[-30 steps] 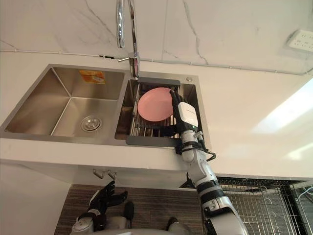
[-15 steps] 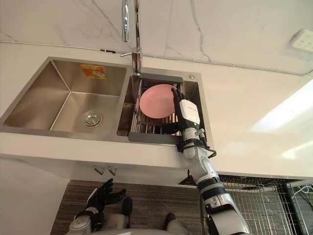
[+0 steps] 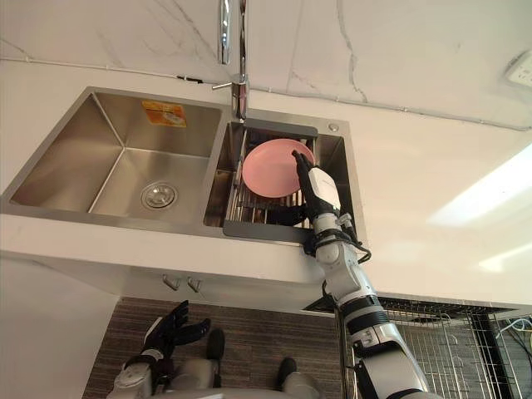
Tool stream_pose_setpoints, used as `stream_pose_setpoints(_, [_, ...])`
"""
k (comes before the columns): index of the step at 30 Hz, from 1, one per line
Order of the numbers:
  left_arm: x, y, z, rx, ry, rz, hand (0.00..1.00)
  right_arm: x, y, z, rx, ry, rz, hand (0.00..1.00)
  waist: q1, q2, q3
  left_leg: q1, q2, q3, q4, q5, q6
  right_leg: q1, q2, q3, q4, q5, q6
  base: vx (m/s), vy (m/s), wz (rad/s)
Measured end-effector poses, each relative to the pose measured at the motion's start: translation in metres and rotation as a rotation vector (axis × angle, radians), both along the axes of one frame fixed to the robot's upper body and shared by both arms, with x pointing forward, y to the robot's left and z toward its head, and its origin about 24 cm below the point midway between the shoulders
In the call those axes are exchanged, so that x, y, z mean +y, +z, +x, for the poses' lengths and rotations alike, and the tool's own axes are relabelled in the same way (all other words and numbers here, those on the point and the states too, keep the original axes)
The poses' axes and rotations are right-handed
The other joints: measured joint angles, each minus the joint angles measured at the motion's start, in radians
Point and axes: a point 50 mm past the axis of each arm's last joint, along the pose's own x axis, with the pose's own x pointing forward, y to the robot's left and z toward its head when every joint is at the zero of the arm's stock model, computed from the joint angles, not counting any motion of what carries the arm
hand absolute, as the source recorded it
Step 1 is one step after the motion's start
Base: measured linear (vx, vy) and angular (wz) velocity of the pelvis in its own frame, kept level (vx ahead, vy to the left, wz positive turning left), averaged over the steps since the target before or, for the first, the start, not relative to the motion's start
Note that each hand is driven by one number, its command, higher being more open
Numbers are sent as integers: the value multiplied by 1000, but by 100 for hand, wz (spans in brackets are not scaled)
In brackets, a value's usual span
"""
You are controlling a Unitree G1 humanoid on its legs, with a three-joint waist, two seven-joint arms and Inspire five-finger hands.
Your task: Walk over to the sink, pick up the cup, carry it to the dishwasher, place the cup inside the dishwasher, then close the dishwasher door
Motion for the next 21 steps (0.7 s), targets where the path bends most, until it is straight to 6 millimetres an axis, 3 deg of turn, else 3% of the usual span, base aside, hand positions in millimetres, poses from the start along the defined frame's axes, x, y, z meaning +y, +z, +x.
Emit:
stream_pose_setpoints(2, [4, -2, -5, 20, 1, 10, 100, -1, 1, 0, 4, 7, 6, 100, 1, 0, 0, 2, 0, 1, 0, 0, 0, 0, 0, 2, 0, 0, 0, 15, -8, -5])
stream_pose_setpoints(7, [13, -13, -39, 142, 18, 32, 100, -3, 6, 1, 11, 32, 6, 100, 1, -8, 6, 4, 0, 4, 0, 0, 0, 0, 0, 6, 0, 0, 0, 7, -4, -1])
stream_pose_setpoints(21, [14, -12, -37, 131, 19, 31, 100, -9, 20, 3, 58, 100, -70, 100, 3, -17, 11, 15, 1, 22, 0, 3, 4, 2, -1, 21, 0, 4, 1, 10, -3, -3])
